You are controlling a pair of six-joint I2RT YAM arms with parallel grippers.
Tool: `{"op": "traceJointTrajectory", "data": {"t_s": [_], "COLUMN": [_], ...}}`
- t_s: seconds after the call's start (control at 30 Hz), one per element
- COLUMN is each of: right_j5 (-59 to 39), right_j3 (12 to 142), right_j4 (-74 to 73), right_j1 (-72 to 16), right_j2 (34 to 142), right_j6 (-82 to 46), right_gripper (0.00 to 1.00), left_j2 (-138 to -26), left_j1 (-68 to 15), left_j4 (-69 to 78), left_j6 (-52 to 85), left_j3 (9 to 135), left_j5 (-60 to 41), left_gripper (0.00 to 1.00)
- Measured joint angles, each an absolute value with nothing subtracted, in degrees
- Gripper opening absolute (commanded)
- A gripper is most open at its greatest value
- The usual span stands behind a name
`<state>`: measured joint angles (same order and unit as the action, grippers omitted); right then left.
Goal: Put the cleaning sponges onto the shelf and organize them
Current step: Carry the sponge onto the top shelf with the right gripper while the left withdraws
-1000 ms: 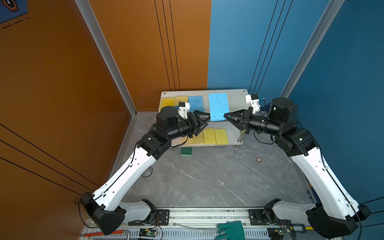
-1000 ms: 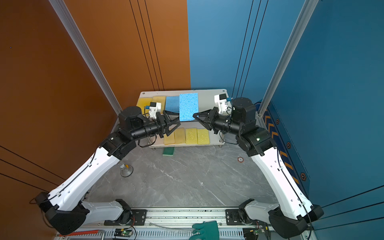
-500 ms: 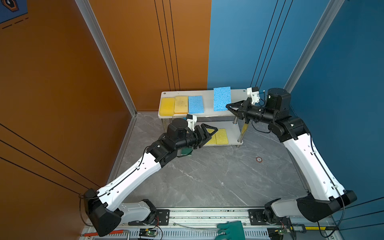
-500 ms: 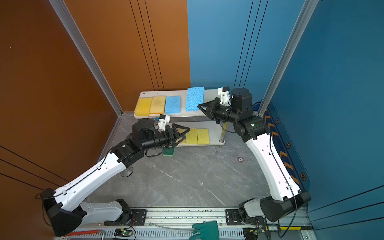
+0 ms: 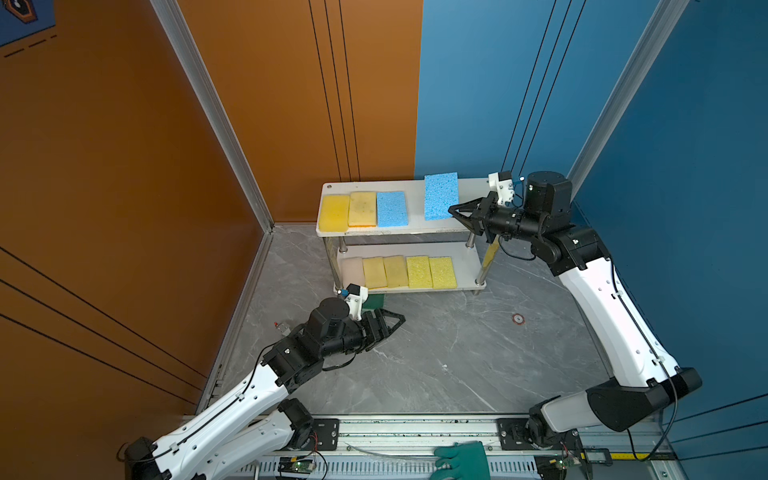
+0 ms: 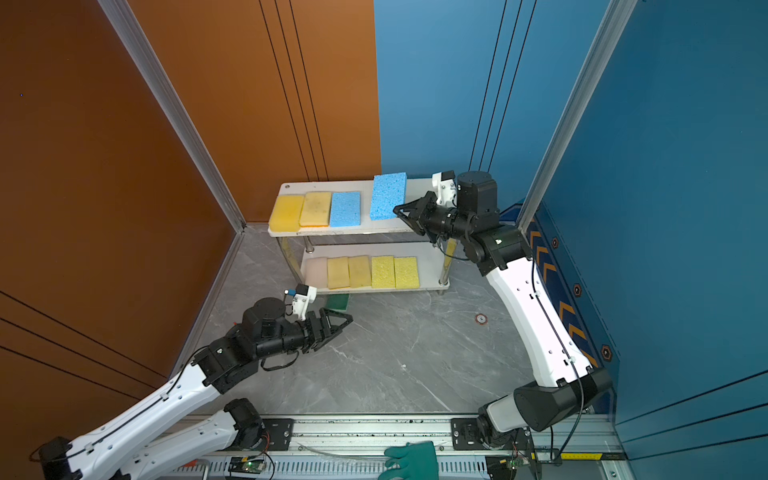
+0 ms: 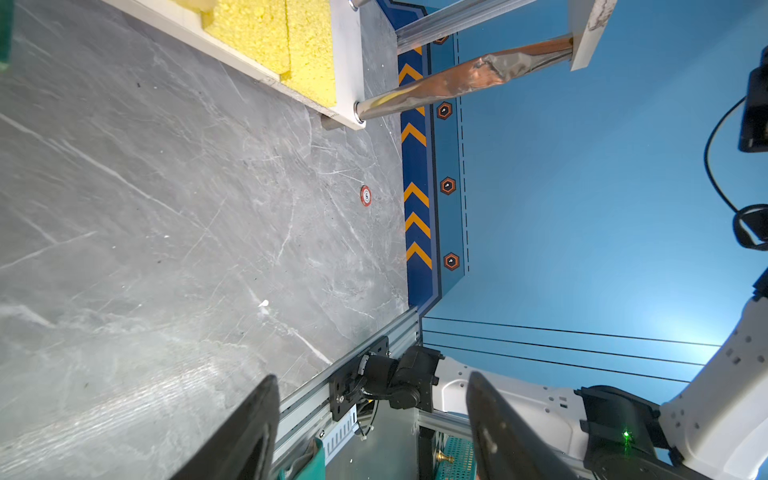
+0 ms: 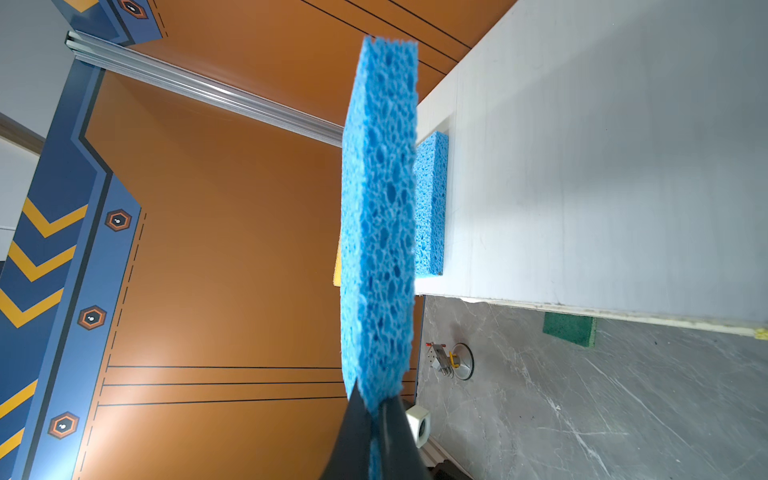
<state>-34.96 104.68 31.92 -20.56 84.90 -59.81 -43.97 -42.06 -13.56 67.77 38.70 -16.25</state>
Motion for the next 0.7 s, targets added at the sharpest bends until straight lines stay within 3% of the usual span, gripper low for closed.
{"op": "traceJointTrajectory", "data": {"t_s": [0.3,0.7], "right_j5": [-37.36,-40.93], "right_j3": [110.65,113.32], "right_j4": [34.09,36.53], "right_j1": [-20.16,-18.33], "right_j2": [92.42,97.60], "right_j6": [-58.37,-56.34], "right_gripper": [0.07,0.07], "left_j2": [-34.50,-30.87], "left_j1": [-39.64,-38.54], "left_j4": [-16.62,-19.14], "left_j6": [69.71,71.11], "left_j3": [31.97,30.55], "left_j5": [-14.11,-13.89], "left_gripper": [0.72,0.72]}}
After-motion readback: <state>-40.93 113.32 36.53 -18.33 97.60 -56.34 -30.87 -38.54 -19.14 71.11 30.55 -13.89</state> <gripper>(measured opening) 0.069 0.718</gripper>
